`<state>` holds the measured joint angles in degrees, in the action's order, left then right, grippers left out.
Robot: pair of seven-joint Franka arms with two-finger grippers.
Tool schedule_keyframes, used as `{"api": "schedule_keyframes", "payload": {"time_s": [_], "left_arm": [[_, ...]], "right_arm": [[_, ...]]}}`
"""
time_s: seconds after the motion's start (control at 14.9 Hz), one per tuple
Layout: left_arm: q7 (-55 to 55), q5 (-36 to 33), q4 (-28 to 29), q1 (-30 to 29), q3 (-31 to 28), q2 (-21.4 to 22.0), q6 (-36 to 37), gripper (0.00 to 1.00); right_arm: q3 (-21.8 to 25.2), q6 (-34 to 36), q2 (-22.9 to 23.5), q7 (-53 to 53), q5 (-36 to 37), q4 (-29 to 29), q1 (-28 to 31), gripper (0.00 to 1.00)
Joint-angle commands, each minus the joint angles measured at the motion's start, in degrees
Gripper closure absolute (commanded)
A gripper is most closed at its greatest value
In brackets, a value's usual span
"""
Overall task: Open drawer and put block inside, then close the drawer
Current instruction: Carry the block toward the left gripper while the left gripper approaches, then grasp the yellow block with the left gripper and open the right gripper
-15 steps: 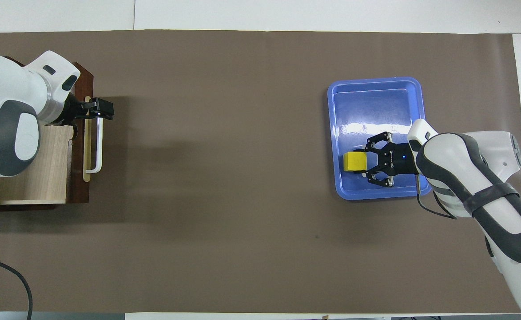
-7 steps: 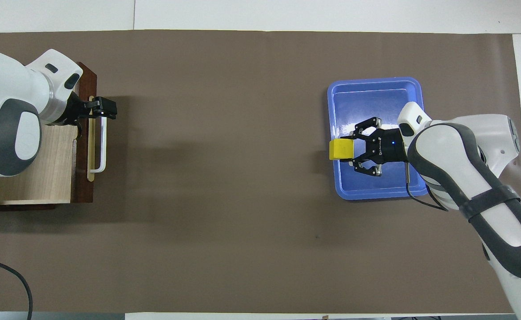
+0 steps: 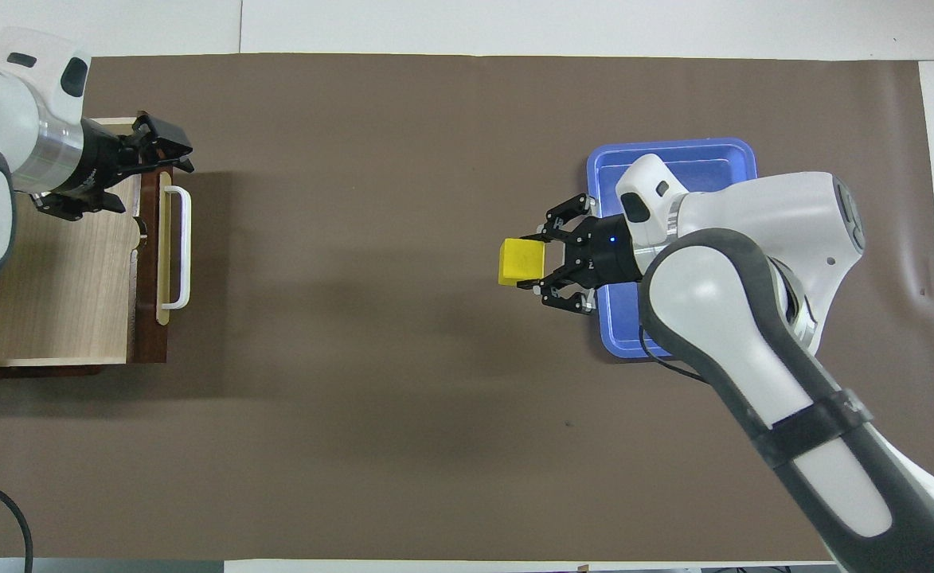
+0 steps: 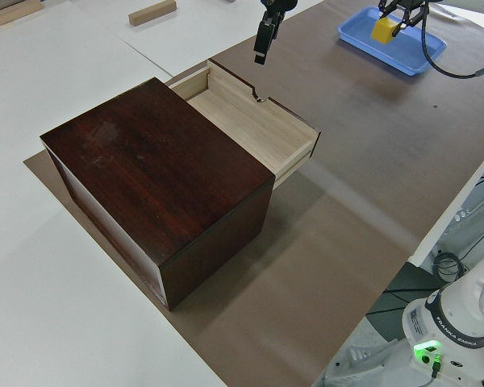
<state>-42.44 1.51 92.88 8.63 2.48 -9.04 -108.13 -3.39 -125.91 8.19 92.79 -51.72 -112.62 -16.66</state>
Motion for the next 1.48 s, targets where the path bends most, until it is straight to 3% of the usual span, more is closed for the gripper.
{"api": "schedule_keyframes", "payload": {"time_s": [0.0,0.4,0.54,0.94,1.41], "left_arm": [[-24.17,0.60,-0.51,5.15,-0.64,-0.28,1.17,0.00],[-51.75,-2.99,-1.56,11.50,-0.64,-0.80,3.71,0.00],[-55.28,-3.26,-1.04,13.43,-0.55,-0.54,6.00,0.00],[-67.31,-2.91,2.82,18.62,-0.29,-1.51,1.09,0.00],[-71.37,-2.83,5.90,24.42,-0.29,0.43,1.43,0.00]], "right_arm": [[0.14,0.06,0.95,-8.22,1.44,3.63,-4.42,1.00],[0.14,-8.46,1.57,-12.02,4.96,4.78,-12.59,1.00],[0.14,-10.13,1.66,-11.93,6.18,4.78,-13.75,1.00],[0.14,-10.58,1.92,-12.02,7.16,5.56,-15.15,1.00],[0.14,-12.07,2.18,-13.95,6.98,5.92,-16.03,1.00]]}}
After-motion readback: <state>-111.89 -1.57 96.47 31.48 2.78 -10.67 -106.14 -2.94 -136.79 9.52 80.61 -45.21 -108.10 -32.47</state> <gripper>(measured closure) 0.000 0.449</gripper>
